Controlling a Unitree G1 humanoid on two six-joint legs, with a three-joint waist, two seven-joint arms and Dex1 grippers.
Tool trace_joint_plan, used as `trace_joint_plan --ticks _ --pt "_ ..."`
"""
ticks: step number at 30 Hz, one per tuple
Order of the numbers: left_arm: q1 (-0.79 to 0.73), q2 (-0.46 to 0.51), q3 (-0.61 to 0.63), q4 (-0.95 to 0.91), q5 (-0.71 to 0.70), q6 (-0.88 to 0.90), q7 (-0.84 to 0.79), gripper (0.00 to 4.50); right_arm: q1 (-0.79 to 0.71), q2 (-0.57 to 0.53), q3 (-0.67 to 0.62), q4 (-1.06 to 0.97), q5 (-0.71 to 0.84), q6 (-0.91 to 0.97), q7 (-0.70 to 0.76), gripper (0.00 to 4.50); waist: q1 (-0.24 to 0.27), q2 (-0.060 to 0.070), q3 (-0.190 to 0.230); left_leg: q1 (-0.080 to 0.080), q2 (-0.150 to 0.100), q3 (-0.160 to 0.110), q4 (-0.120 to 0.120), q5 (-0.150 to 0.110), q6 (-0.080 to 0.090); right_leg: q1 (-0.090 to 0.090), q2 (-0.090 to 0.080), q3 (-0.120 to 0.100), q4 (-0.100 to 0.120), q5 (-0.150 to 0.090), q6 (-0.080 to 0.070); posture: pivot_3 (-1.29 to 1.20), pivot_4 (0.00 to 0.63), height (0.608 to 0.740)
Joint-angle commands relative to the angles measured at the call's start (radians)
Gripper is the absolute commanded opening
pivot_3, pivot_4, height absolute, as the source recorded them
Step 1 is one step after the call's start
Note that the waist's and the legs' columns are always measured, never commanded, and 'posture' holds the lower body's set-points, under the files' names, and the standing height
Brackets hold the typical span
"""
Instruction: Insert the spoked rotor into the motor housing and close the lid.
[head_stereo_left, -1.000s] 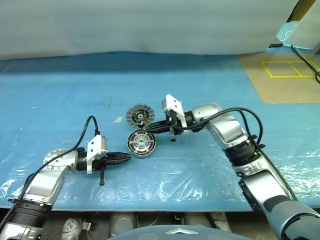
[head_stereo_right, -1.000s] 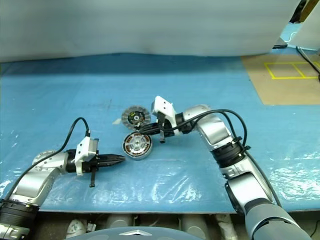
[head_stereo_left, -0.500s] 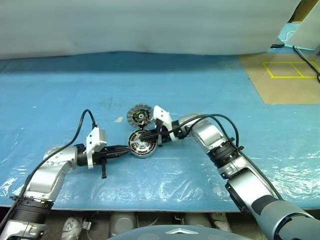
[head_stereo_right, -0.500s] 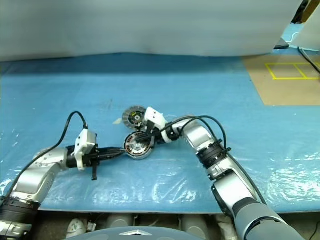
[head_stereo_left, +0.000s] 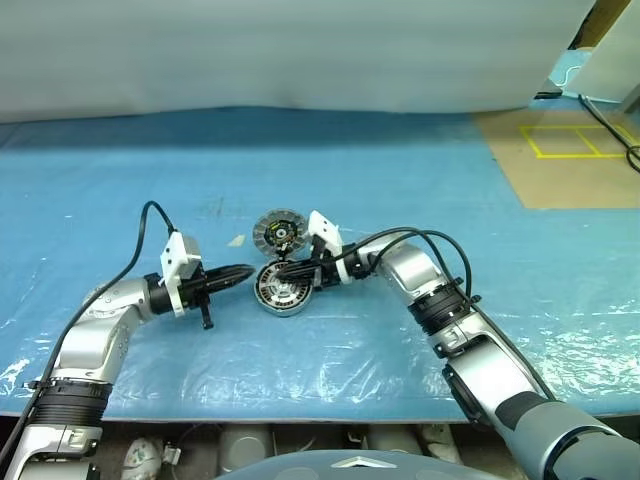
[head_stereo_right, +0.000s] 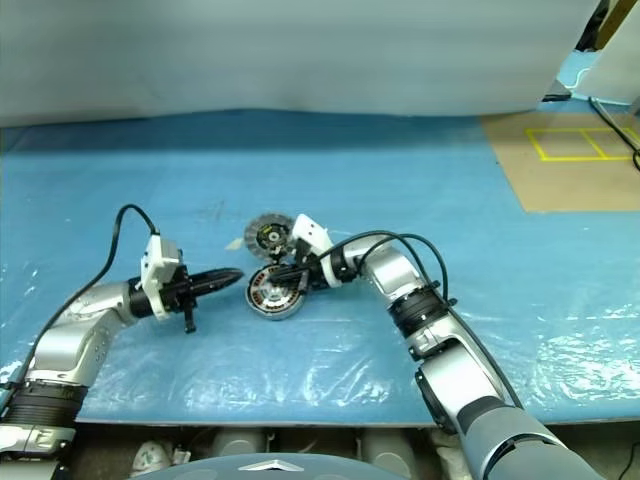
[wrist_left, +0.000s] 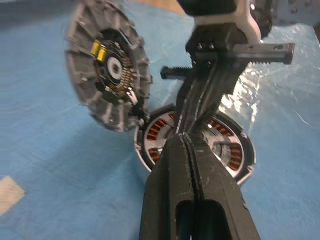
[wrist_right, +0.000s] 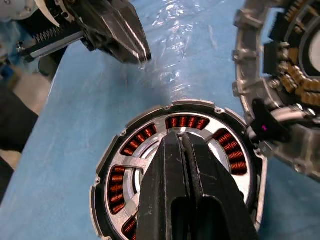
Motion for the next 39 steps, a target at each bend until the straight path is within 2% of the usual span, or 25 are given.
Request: trace_joint_plan --ticks 1,5,8,12,14,18,23,27,31,39 --pt "-0.019 -0.001 0.066 -0.005 -0.059 0.052 0.036 0.0 0.023 -0.046 -0.071 -0.139 0.07 0.07 0.012 0.03 0.003 0.0 0.0 -0.001 0.0 0.0 0.0 0.0 0.0 0.0 0.0 0.0 -0.001 0.0 0.0 0.0 0.15 0.74" --pt "-0.127 -0.023 0.122 0.057 -0.102 0.111 0.106 0.0 0.127 -0.124 -0.11 -0.358 0.12 0.164 -0.018 0.03 0.013 0.0 0.0 -0.004 0.0 -0.001 -0.001 0.0 0.0 -0.002 0.0 -0.003 -0.003 0.0 0.0 0.0 0.15 0.74" --pt "-0.218 -0.038 0.127 0.132 -0.116 0.137 0.098 0.0 0.184 -0.163 -0.147 -0.48 0.156 0.225 -0.06 0.03 0.022 0.0 0.0 -0.004 0.0 -0.001 0.0 0.0 0.0 -0.002 0.0 -0.003 -0.002 0.0 0.0 0.0 0.15 0.74" --pt "-0.425 -0.088 0.065 0.371 -0.029 0.075 0.061 0.0 0.228 -0.207 -0.201 -0.589 0.203 0.294 -0.116 0.03 0.028 -0.001 0.0 -0.003 -0.001 -0.001 0.0 0.0 0.0 -0.001 -0.001 -0.002 -0.002 0.0 0.001 0.0 0.15 0.74" --pt "-0.481 -0.098 0.047 0.458 0.003 0.051 0.034 0.0 0.233 -0.218 -0.207 -0.61 0.221 0.313 -0.131 0.03 0.029 -0.001 0.0 -0.003 -0.002 -0.001 0.0 0.0 0.0 -0.001 -0.001 -0.002 -0.002 0.001 0.001 0.0 0.15 0.74" --pt "-0.68 -0.153 -0.044 0.77 0.136 -0.079 -0.06 0.0 0.231 -0.244 -0.191 -0.671 0.239 0.331 -0.145 0.03 0.029 -0.001 0.0 -0.005 -0.002 -0.002 -0.001 0.0 0.0 -0.002 -0.001 -0.002 -0.004 0.0 0.002 0.0 0.15 0.74" --pt "-0.82 -0.246 -0.075 0.993 0.212 -0.193 -0.149 0.0 0.221 -0.287 -0.2 -0.736 0.236 0.307 -0.166 0.03 0.03 -0.002 0.001 -0.008 -0.003 -0.002 -0.002 0.001 -0.001 -0.002 -0.002 -0.003 -0.008 0.003 0.006 0.0 0.15 0.74" --pt "-0.831 -0.288 -0.086 1.019 0.236 -0.217 -0.241 0.0 0.255 -0.318 -0.204 -0.773 0.214 0.281 -0.212 0.03 0.03 -0.002 0.001 -0.008 -0.003 -0.003 -0.005 0.001 -0.001 -0.002 -0.002 -0.005 -0.008 0.004 0.006 0.0 0.15 0.74" --pt "-0.765 -0.289 -0.126 0.94 0.258 -0.204 -0.351 0.0 0.328 -0.348 -0.228 -0.804 0.191 0.225 -0.263 0.03 0.031 -0.002 0.001 -0.008 -0.003 -0.003 -0.005 0.001 -0.001 -0.002 -0.003 -0.006 -0.009 0.003 0.006 0.0 0.15 0.74" --pt "-0.687 -0.282 -0.148 0.782 0.257 -0.161 -0.399 0.0 0.531 -0.409 -0.286 -0.851 0.182 0.031 -0.26 0.03 0.035 -0.002 0.001 -0.01 -0.002 -0.003 -0.006 0.0 0.0 -0.002 -0.005 -0.007 -0.012 0.001 0.003 0.0 0.15 0.74"
